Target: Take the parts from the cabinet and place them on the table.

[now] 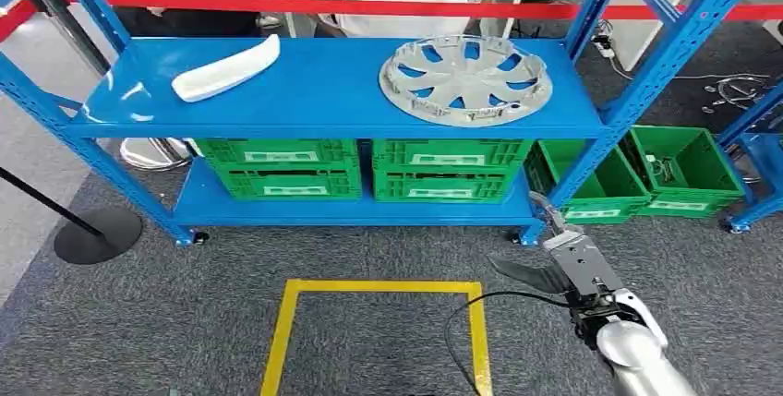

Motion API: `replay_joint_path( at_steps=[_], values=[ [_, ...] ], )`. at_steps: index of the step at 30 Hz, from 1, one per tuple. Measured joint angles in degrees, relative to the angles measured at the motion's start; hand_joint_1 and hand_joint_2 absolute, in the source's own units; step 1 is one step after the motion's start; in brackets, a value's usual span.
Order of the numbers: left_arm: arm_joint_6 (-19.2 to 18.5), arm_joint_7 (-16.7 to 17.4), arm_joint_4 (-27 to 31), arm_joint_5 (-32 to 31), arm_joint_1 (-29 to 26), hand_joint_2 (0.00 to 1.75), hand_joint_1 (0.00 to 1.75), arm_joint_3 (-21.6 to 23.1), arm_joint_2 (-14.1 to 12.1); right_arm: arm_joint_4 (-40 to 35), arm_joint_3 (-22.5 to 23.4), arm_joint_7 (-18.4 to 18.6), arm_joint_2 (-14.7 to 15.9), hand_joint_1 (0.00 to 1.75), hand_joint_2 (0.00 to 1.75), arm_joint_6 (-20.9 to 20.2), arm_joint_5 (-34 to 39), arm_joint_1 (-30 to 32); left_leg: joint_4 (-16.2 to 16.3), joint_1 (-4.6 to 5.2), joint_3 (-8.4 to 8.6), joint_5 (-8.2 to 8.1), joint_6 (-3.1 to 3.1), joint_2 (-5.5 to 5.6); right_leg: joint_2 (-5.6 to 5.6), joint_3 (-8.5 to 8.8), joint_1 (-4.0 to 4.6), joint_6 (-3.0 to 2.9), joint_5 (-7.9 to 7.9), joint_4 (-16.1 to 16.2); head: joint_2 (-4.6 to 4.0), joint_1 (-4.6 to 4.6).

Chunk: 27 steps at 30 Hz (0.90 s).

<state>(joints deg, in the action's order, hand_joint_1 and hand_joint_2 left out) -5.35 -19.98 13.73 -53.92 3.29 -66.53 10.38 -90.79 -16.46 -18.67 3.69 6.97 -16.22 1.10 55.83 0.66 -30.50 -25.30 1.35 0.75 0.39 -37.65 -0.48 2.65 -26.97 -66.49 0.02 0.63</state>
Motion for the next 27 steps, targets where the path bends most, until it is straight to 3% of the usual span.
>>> replay_joint_path(
  at_steps=[1, 2, 3, 6, 8, 9, 11, 12, 13, 14, 17, 18, 19, 21, 23, 24, 27],
  values=[
    [0.0, 0.0, 0.0, 0.0, 0.0, 0.0, 0.0, 0.0, 0.0, 0.0, 0.0, 0.0, 0.0, 0.0, 1.75, 0.0, 0.0, 0.0, 0.0, 0.01, 0.67, -0.53, -0.23, 0.03, -0.01, 2.39, -0.01, -0.19, 3.66, 5.8, 0.0, 0.0],
    [0.0, 0.0, 0.0, 0.0, 0.0, 0.0, 0.0, 0.0, 0.0, 0.1, 0.0, 0.0, 0.0, 0.0, 1.75, 0.1, 0.0, -0.1, 0.1, 0.21, 0.99, -0.95, -0.55, 0.04, 0.01, 3.03, 0.08, -0.24, 3.32, 7.8, 0.0, -0.04],
    [0.0, 0.0, 0.0, 0.0, 0.2, 0.0, 0.0, 0.0, -0.1, 0.2, 0.0, 0.2, 0.0, 0.0, 1.75, 0.3, -0.1, -0.3, 0.2, 0.25, 0.84, -1.08, -0.8, 0.08, -0.03, 2.95, 0.16, -0.74, 1.27, 8.1, 0.0, 0.07],
    [-0.1, 0.0, 0.0, 0.2, 0.0, 0.0, 0.0, 0.0, 0.0, 0.3, 0.0, 0.3, 0.0, 0.0, 1.75, 0.7, -0.2, -0.3, 0.5, 0.24, 1.24, -1.02, -1.95, 0.06, 0.15, 3.73, 0.24, -1.84, 2.74, 8.2, 0.0, -0.15],
    [-0.1, 0.0, 0.0, 0.3, 0.3, 0.0, 0.0, 0.0, 0.0, 0.3, 0.0, 0.3, -0.2, 0.0, 1.75, 0.9, -0.2, -0.6, 2.2, 0.21, 0.61, -2.27, -2.64, -0.08, 0.12, 4.46, -0.16, -2.19, 2.58, 8.4, 0.0, -0.22],
    [-0.1, 0.0, 0.0, 0.4, 0.4, 0.0, 0.0, 0.0, 0.0, 0.3, 0.1, 0.3, -0.2, 0.0, 1.75, 0.9, -0.2, -0.8, 5.5, 0.06, -1.27, -3.83, -2.91, -0.1, 0.09, 4.59, -0.18, -2.38, 2.38, 8.4, 0.0, -0.39],
    [-0.1, 0.0, 0.0, 0.5, 0.4, 0.0, 0.0, 0.0, 0.0, 0.4, 0.1, 0.3, -0.2, 0.0, 1.75, 0.9, -0.3, -1.0, 14.6, -0.2, -6.99, -7.56, -3.43, -0.12, 0.08, 4.84, -0.17, -2.52, 1.89, 8.4, 0.0, -0.35],
    [-0.1, 0.0, 0.0, 0.6, 0.2, 0.0, 0.0, 0.0, 0.0, 0.5, 0.1, 0.3, -0.2, 0.0, 1.75, 0.9, -0.3, -1.0, 17.9, -0.24, -9.45, -8.46, -3.54, -0.12, 0.09, 5.1, -0.17, -2.5, 1.6, 8.4, 0.0, -0.39],
    [-0.1, 0.1, 0.0, 0.6, 0.1, 0.0, 0.0, 0.0, 0.0, 0.7, 0.1, 0.3, -0.2, 0.0, 1.75, 0.9, -0.3, -0.9, 18.2, -0.29, -10.46, -7.67, -3.52, -0.12, 0.12, 5.49, -0.18, -2.48, 1.3, 8.4, 0.0, -0.37],
    [-0.1, 0.1, 0.0, 0.6, 0.0, 0.0, 0.0, 0.0, 0.0, 0.7, 0.1, 0.3, -0.2, 0.0, 1.75, 0.9, -0.3, -1.0, 16.3, -0.32, -10.22, -5.42, -3.44, -0.13, 0.15, 5.99, -0.19, -2.42, 0.95, 8.4, 0.0, -0.35],
    [-0.1, 0.1, 0.0, 0.6, 0.1, 0.0, 0.0, 0.0, 0.0, 0.8, 0.1, 0.3, -0.2, 0.0, 1.75, 0.9, -0.3, -1.1, 2.6, -0.33, -4.98, 4.13, -3.14, -0.35, 0.13, 7.44, -0.27, -1.95, -0.29, 8.6, 0.0, -0.39],
    [-0.1, 0.1, 0.0, 0.6, 0.1, 0.0, 0.0, 0.0, 0.0, 0.8, 0.1, 0.3, -0.2, 0.0, 1.75, 0.9, -0.3, -1.2, 0.4, -0.23, -4.39, 2.67, -2.85, -0.61, 0.24, 8.04, 0.02, -1.55, -0.75, 8.3, 0.0, -0.52],
    [-0.1, 0.1, 0.0, 0.6, 0.3, 0.0, 0.0, 0.0, 0.0, 0.8, 0.1, 0.4, -0.2, 0.0, 1.75, 1.0, -0.3, -1.3, 0.4, -0.14, -4.47, 2.0, -2.06, -0.57, 0.22, 7.85, 0.06, -1.16, -0.89, 8.8, 0.0, -0.53],
    [-0.1, 0.2, 0.0, 0.6, 0.2, 0.0, 0.0, 0.0, 0.0, 0.8, 0.1, 0.4, -0.2, 0.0, 1.75, 1.0, -0.3, -1.3, -0.2, -0.1, -4.31, 2.46, -1.15, -0.45, 0.22, 8.5, 0.07, -0.33, -0.38, 8.8, 0.0, -0.57],
    [-0.1, 0.2, 0.0, 0.6, 0.1, 0.0, 0.0, 0.0, 0.0, 0.8, 0.0, 0.4, -0.3, 0.0, 1.75, 1.0, -0.3, -1.3, -0.3, -0.32, -2.9, 2.61, -0.29, -0.33, 0.07, 8.62, -0.07, 0.11, -1.51, 8.1, 0.0, -0.48],
    [-0.1, 0.2, 0.0, 0.6, 0.2, 0.0, 0.0, 0.0, 0.0, 0.8, 0.0, 0.3, -0.3, 0.0, 0.0, 1.0, -0.3, -1.6, -0.3, -0.31, -2.48, 2.38, 0.06, -0.32, 0.03, 7.49, -0.06, 0.21, -2.55, 5.3, 0.02, -0.33],
    [-0.1, 0.2, 0.0, 0.6, 0.1, 0.0, 0.0, 0.0, 0.0, 1.1, 0.1, 0.4, -0.3, 0.0, 0.0, 1.1, 0.0, -1.6, -0.3, -0.18, -1.86, 1.44, 0.33, -0.29, 0.04, -0.95, -0.03, 0.59, -7.66, -7.7, 0.0, 0.04]
  ],
)
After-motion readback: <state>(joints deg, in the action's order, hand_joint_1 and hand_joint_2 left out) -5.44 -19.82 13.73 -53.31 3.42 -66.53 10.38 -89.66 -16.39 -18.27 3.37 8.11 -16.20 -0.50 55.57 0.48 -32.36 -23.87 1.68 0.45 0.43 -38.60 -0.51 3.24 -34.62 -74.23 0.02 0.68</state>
